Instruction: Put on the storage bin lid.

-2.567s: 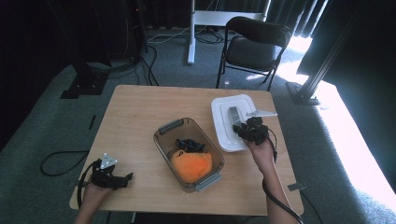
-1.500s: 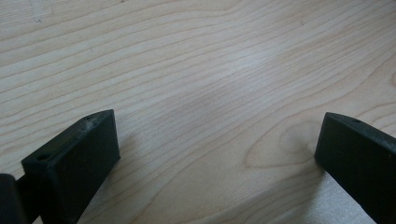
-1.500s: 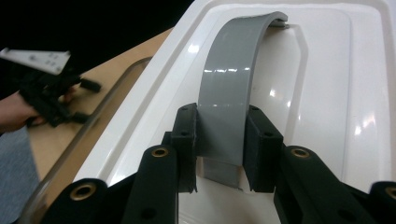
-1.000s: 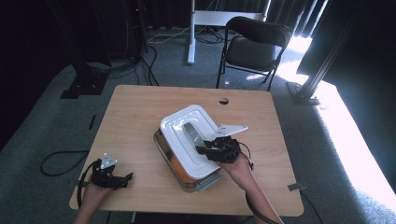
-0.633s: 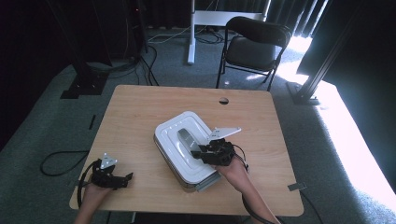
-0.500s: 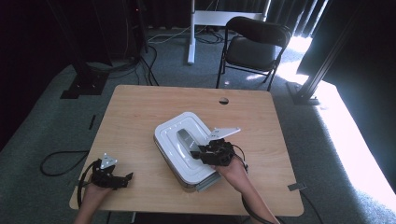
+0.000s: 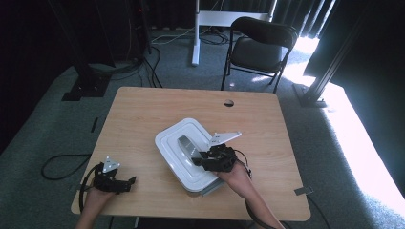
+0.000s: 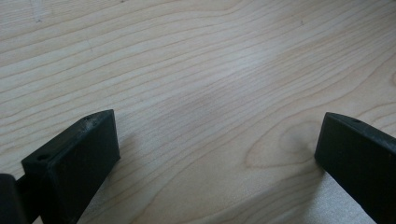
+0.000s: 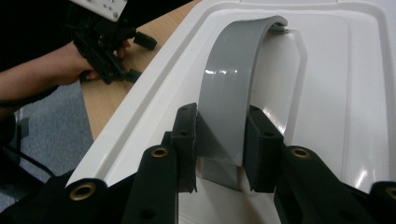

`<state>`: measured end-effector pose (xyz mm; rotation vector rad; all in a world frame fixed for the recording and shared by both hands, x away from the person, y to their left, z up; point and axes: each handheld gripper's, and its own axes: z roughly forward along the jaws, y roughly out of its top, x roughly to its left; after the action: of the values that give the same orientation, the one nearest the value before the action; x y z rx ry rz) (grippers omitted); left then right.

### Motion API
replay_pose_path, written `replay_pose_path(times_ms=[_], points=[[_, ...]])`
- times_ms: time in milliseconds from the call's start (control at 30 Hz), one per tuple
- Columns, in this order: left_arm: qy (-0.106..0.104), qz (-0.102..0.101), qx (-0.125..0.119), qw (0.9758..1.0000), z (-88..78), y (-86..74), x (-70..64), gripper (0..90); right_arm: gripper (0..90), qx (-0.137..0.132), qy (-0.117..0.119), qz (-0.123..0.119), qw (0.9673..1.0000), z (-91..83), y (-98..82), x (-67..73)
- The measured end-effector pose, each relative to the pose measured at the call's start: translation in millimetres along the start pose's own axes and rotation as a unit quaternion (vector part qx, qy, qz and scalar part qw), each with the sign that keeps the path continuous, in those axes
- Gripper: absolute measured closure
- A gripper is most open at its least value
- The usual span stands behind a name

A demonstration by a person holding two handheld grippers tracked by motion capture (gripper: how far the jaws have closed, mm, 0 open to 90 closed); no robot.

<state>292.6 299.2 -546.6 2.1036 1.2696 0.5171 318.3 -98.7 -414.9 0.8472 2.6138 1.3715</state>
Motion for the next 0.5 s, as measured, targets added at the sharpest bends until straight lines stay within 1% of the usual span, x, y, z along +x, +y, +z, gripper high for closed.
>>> replay_pose_path(times_ms=[67, 100, 133, 167, 233, 267, 333, 367, 400, 433, 467, 500], points=[[0.0, 0.0, 0.0, 1.0, 0.0, 0.0, 0.0, 0.2, 68.7, 0.003, -0.007, -0.004, 1.0, 1.2, -1.1, 3.7], [0.0, 0.0, 0.0, 1.0, 0.0, 0.0, 0.0, 0.2, 68.8, 0.004, -0.007, -0.003, 1.0, 2.2, -2.8, 3.9], [0.0, 0.0, -0.001, 1.0, 0.1, 0.0, -0.1, 0.2, 68.8, 0.0, -0.002, 0.003, 1.0, 2.6, -5.4, 1.6], [0.0, -0.001, 0.0, 1.0, 0.0, 0.0, -0.1, 0.1, 68.8, -0.005, 0.001, 0.014, 0.9999, 2.0, -7.3, -2.0], [0.0, -0.001, 0.0, 1.0, 0.0, 0.1, -0.1, 0.2, 68.7, -0.009, 0.006, 0.026, 0.9996, -0.3, -8.4, -6.5], [0.0, -0.001, 0.0, 1.0, 0.0, 0.1, -0.1, 0.1, 68.6, -0.01, 0.009, 0.027, 0.9995, -0.4, -8.6, -7.7], [0.0, -0.001, 0.0, 1.0, 0.1, 0.2, 0.0, 0.1, 68.3, -0.008, 0.007, 0.024, 0.9997, 0.1, -7.9, -6.6], [0.0, -0.001, 0.0, 1.0, 0.1, 0.3, 0.0, 0.1, 67.4, -0.007, 0.007, 0.018, 0.9998, 0.6, -7.5, -6.0], [0.0, -0.001, 0.001, 1.0, 0.1, 0.3, 0.0, 0.1, 61.4, -0.007, 0.011, 0.016, 0.9998, 0.5, -7.1, -5.3], [0.0, 0.0, 0.001, 1.0, 0.0, 0.3, 0.1, 0.2, 55.5, -0.015, 0.019, 0.017, 0.9996, -0.6, -6.7, -5.3], [0.0, 0.0, 0.001, 1.0, 0.0, 0.3, 0.1, 0.1, 51.3, -0.023, 0.018, 0.018, 0.9994, -2.6, -6.2, -5.2], [0.0, 0.0, 0.001, 1.0, 0.1, 0.4, 0.0, 0.1, 46.8, -0.027, 0.012, 0.014, 0.9995, -4.7, -5.5, -5.3]])
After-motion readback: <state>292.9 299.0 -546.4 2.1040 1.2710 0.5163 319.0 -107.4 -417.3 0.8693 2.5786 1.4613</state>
